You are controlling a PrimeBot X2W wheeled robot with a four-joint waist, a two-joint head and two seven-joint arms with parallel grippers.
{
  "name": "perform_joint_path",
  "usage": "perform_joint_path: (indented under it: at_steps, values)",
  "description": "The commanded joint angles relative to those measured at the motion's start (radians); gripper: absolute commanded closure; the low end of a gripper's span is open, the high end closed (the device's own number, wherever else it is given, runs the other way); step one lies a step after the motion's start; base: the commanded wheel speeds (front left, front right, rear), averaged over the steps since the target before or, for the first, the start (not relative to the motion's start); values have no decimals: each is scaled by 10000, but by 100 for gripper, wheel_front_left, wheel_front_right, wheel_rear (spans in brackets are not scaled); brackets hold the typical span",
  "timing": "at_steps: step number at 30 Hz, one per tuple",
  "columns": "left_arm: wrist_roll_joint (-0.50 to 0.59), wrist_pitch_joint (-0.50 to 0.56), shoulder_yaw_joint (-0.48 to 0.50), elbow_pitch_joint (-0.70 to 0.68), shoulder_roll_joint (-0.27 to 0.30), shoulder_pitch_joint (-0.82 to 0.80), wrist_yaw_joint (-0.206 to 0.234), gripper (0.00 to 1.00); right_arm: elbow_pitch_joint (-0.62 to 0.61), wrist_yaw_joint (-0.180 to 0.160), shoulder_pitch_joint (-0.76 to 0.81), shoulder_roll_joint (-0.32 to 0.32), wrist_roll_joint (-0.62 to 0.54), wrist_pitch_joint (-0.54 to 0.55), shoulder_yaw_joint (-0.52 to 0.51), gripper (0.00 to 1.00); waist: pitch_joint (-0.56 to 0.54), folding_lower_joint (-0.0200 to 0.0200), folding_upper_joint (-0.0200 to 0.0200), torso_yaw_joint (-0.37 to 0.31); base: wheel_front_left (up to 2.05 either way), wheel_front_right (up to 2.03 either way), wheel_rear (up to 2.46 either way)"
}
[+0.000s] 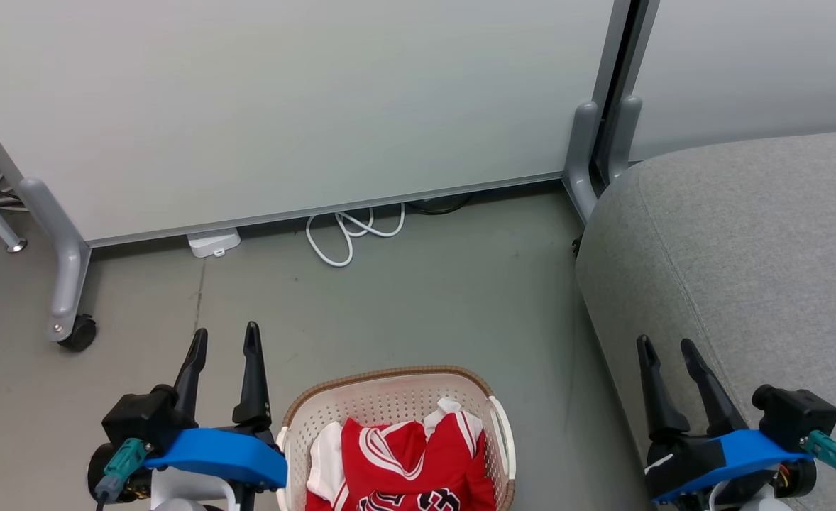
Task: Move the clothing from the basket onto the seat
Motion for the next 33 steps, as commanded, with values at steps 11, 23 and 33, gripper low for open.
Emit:
perform_joint_path:
  at_steps: [11,23,33]
  values:
    - [1012,-301,-95,-77,22,-99,54,0,-43,21,-117,-53,-1160,-297,187,0,12,0,0,10,0,0,0]
    - [1786,-558,-22,109,-89,-76,-181,0,10,21,-98,-55,-2106,-555,323,0,23,0,0,46,0,0,0]
    - [2380,-722,86,227,-178,-13,-306,0,53,15,-83,-55,-2775,-718,427,0,24,0,0,79,0,0,0]
